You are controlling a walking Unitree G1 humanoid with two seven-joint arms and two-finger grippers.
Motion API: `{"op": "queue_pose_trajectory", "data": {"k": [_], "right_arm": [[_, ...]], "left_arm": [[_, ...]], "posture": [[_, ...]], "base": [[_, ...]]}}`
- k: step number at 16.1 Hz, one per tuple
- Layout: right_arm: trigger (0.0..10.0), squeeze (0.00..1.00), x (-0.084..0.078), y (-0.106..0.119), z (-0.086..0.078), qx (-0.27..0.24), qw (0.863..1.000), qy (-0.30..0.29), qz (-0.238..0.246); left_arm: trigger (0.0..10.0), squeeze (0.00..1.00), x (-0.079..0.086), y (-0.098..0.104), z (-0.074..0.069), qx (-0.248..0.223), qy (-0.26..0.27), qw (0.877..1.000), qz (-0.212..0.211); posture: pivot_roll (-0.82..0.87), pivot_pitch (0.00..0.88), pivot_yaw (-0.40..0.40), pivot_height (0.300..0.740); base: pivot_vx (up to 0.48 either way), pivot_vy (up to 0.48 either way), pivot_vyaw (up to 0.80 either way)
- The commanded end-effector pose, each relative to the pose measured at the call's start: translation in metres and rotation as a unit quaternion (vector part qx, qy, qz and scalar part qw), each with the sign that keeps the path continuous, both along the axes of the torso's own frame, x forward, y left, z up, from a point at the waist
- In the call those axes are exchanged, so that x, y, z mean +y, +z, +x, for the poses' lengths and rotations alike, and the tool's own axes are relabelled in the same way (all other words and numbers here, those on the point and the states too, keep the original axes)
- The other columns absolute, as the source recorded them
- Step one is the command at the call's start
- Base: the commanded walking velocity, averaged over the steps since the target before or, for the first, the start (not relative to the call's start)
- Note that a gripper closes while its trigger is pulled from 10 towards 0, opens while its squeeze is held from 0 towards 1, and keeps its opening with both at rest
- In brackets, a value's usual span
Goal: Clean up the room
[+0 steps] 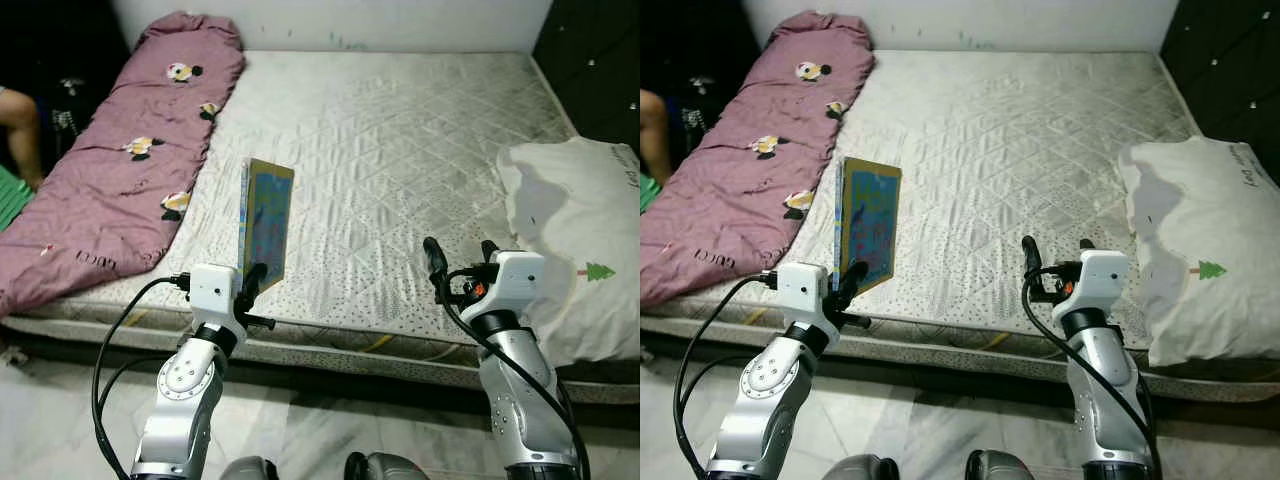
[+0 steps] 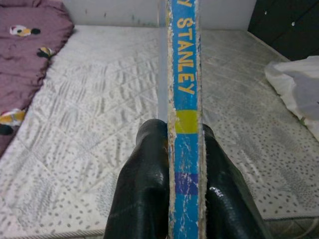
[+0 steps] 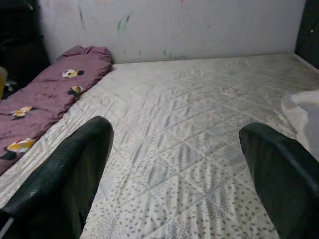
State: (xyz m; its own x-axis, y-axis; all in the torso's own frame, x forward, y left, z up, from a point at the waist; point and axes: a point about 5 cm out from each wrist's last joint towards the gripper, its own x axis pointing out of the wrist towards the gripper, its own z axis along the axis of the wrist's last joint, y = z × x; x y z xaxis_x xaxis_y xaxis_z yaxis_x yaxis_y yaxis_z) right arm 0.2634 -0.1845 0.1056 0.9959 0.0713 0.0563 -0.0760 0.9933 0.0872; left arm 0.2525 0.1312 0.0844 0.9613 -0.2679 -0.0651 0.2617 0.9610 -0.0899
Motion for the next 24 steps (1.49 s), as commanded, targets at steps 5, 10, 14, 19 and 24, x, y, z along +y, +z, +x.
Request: {"op": "queue_pose_trajectory", "data": {"k": [5, 10, 14, 19, 24], "right_arm": [[10.0, 0.0, 0.0007, 0.0011, 0.0008, -0.003, 1.0, 0.001, 0.003], [10.0, 0.0, 0.0008, 0.0012, 0.0022, -0.004, 1.0, -0.001, 0.003], [10.0, 0.0, -0.0006, 0.0007, 0.0027, -0.003, 1.0, -0.004, 0.002], [10.0, 0.0, -0.0006, -0.0003, 0.0012, -0.001, 1.0, -0.007, 0.008], [10.0, 0.0, -0.001, -0.0012, 0.0002, 0.001, 1.0, -0.007, 0.008]], "left_arm": [[10.0, 0.0, 0.0032, 0.0101, 0.0009, -0.026, -0.007, 1.0, -0.003], [10.0, 0.0, 0.0036, 0.0105, 0.0024, -0.027, -0.009, 1.0, -0.002], [10.0, 0.0, 0.0068, 0.0057, 0.0031, -0.014, 0.012, 1.0, 0.014], [10.0, 0.0, 0.0069, 0.0062, 0.0013, -0.018, 0.007, 1.0, 0.018], [10.0, 0.0, 0.0063, 0.006, 0.0, -0.017, 0.005, 1.0, 0.016]], "posture": [[-0.06, 0.082, 0.053, 0.74], [-0.06, 0.076, 0.054, 0.74], [-0.06, 0.073, 0.053, 0.74], [-0.06, 0.082, 0.055, 0.74], [-0.06, 0.085, 0.054, 0.74]], "base": [[0.368, 0.0, 0.0], [0.392, 0.0, 0.0], [0.09, 0.0, 0.0], [0.0, 0.0, -0.45], [0.0, -0.183, 0.0]]}}
